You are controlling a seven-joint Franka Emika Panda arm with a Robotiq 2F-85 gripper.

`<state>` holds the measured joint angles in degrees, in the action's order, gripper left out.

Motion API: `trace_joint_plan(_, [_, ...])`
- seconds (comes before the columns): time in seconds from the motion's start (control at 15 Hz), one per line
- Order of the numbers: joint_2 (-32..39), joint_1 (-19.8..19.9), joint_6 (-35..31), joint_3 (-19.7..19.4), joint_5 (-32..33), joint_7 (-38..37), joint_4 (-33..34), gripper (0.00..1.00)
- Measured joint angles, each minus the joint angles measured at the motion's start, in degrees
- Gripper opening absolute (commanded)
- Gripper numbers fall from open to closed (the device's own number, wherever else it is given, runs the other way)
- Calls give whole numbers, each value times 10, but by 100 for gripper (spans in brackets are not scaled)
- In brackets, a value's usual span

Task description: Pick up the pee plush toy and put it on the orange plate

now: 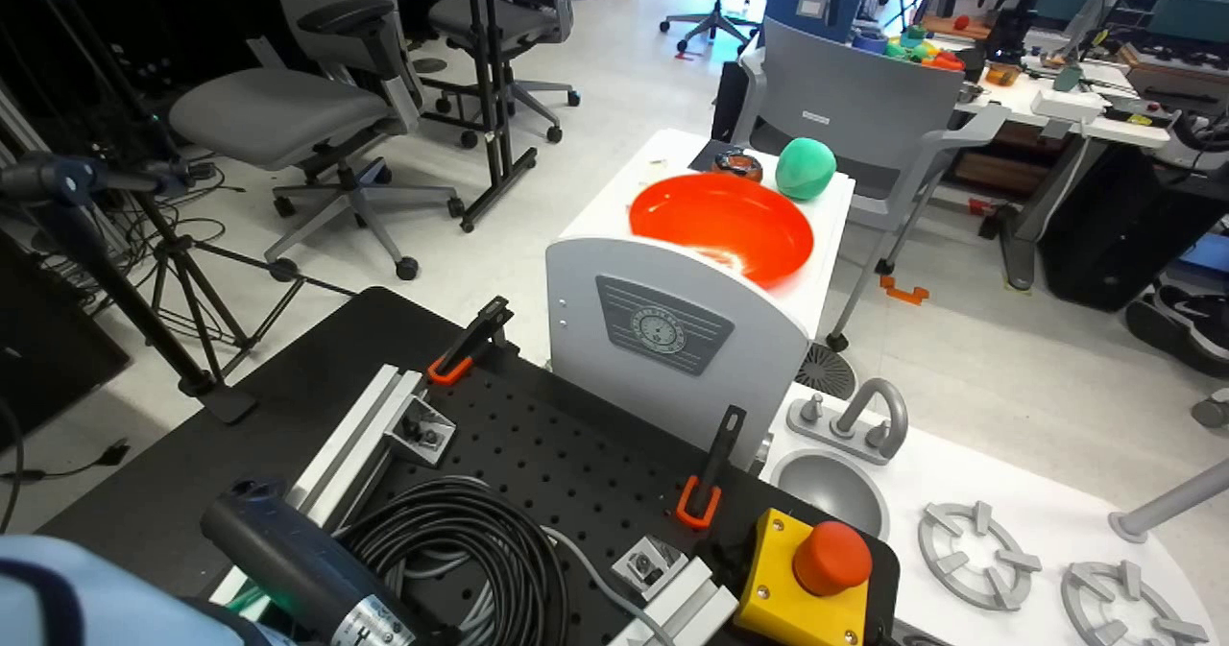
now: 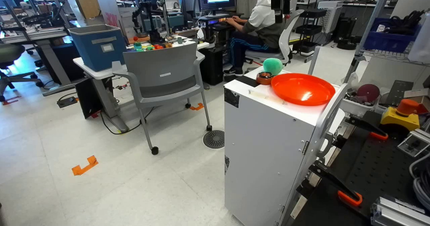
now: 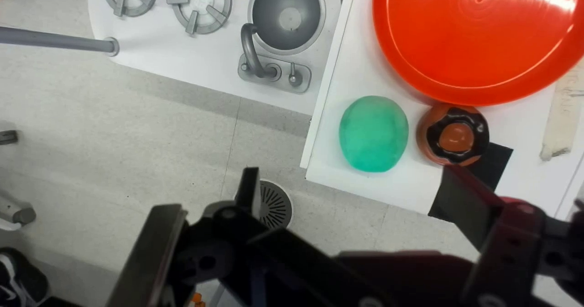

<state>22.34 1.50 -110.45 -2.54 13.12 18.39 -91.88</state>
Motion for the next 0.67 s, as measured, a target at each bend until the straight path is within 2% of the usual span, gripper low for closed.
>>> trace_joint_plan(0.67, [4,0,-15,0,0,26,0,100])
